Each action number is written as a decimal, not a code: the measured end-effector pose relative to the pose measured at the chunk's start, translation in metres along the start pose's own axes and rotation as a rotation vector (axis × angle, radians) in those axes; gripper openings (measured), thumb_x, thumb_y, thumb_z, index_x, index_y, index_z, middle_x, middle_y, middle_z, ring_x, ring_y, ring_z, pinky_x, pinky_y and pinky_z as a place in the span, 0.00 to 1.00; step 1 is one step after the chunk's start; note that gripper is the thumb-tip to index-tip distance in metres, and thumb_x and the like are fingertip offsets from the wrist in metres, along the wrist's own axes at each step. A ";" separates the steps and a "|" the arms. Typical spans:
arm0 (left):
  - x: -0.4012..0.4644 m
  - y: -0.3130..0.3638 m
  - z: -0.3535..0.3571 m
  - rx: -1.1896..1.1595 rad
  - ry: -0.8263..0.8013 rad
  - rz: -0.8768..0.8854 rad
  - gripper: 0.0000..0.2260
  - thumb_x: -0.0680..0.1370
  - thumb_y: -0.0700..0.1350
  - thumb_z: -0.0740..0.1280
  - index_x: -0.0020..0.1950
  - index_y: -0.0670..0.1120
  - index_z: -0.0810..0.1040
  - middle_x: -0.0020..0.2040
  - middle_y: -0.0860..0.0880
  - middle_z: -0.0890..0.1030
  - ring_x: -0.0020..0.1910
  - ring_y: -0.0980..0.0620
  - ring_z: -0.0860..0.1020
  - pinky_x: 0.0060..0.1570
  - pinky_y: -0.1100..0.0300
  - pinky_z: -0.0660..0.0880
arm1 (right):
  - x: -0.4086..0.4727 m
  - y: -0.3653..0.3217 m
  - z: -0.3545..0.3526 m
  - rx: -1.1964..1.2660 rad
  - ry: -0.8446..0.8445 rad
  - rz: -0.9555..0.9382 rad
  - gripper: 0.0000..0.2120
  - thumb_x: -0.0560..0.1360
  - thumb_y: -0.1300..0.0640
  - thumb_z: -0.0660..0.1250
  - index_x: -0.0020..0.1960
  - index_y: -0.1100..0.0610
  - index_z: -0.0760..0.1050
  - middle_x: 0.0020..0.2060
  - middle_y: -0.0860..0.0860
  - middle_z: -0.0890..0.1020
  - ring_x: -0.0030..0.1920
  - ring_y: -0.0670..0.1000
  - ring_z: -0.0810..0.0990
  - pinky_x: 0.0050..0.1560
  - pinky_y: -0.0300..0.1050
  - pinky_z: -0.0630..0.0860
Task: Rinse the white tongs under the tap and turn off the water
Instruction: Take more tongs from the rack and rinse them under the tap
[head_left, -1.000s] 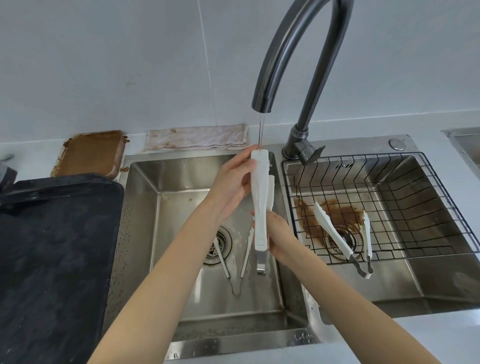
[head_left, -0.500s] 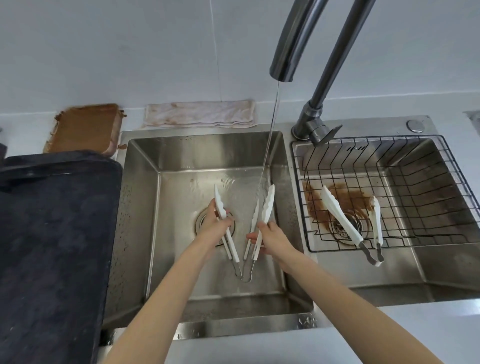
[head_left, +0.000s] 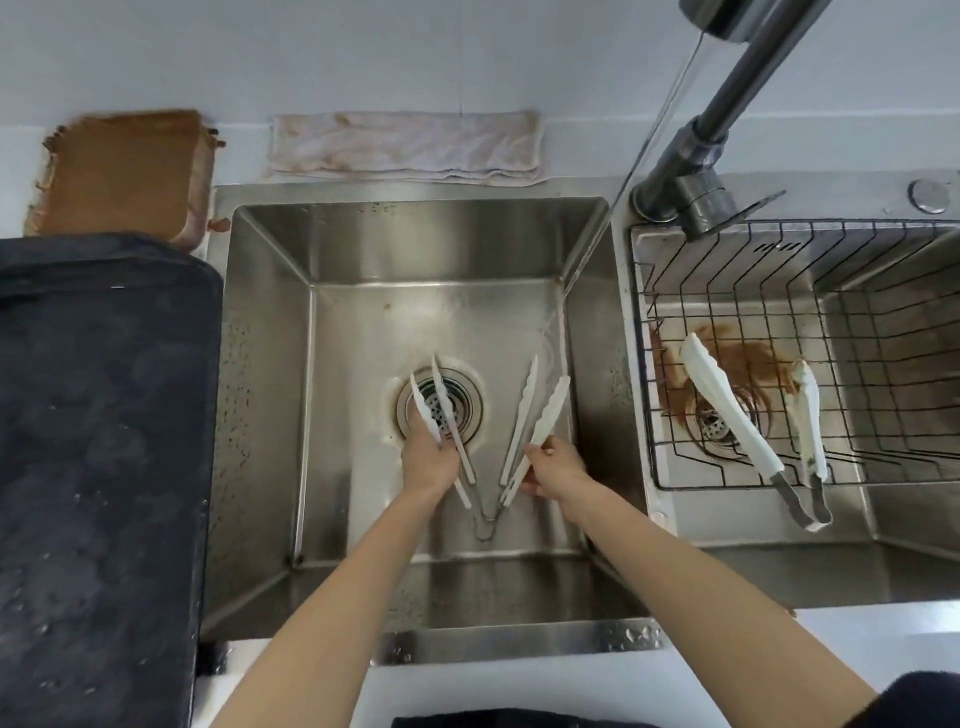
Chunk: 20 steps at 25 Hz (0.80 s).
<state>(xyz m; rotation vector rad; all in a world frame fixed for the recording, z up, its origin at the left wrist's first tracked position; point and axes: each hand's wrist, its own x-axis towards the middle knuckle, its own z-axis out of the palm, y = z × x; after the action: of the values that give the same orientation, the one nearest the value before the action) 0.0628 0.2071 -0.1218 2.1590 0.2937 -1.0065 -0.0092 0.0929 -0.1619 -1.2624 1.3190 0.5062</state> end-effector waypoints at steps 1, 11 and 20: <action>0.002 -0.001 0.003 0.006 0.003 -0.032 0.30 0.78 0.34 0.56 0.77 0.47 0.49 0.65 0.39 0.74 0.63 0.39 0.73 0.59 0.52 0.70 | 0.003 0.002 0.001 -0.054 0.018 0.004 0.13 0.80 0.57 0.57 0.60 0.61 0.72 0.57 0.60 0.79 0.54 0.59 0.80 0.56 0.56 0.79; 0.024 -0.015 0.014 0.053 0.026 -0.052 0.20 0.77 0.37 0.61 0.69 0.43 0.68 0.61 0.41 0.77 0.60 0.41 0.76 0.62 0.50 0.72 | 0.021 -0.002 0.005 -0.202 0.094 -0.036 0.16 0.76 0.56 0.64 0.63 0.59 0.71 0.54 0.55 0.79 0.57 0.58 0.79 0.58 0.54 0.78; 0.013 0.011 -0.013 -0.067 -0.043 -0.097 0.13 0.78 0.39 0.58 0.61 0.45 0.73 0.57 0.45 0.75 0.64 0.43 0.73 0.64 0.53 0.70 | -0.006 -0.029 -0.008 -0.339 0.038 -0.128 0.18 0.76 0.58 0.60 0.65 0.60 0.69 0.61 0.57 0.77 0.60 0.58 0.77 0.62 0.49 0.74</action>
<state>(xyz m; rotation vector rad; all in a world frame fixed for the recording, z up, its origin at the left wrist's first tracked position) 0.0840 0.2067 -0.1202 2.0769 0.4090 -1.0801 0.0110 0.0785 -0.1431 -1.6314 1.2070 0.6350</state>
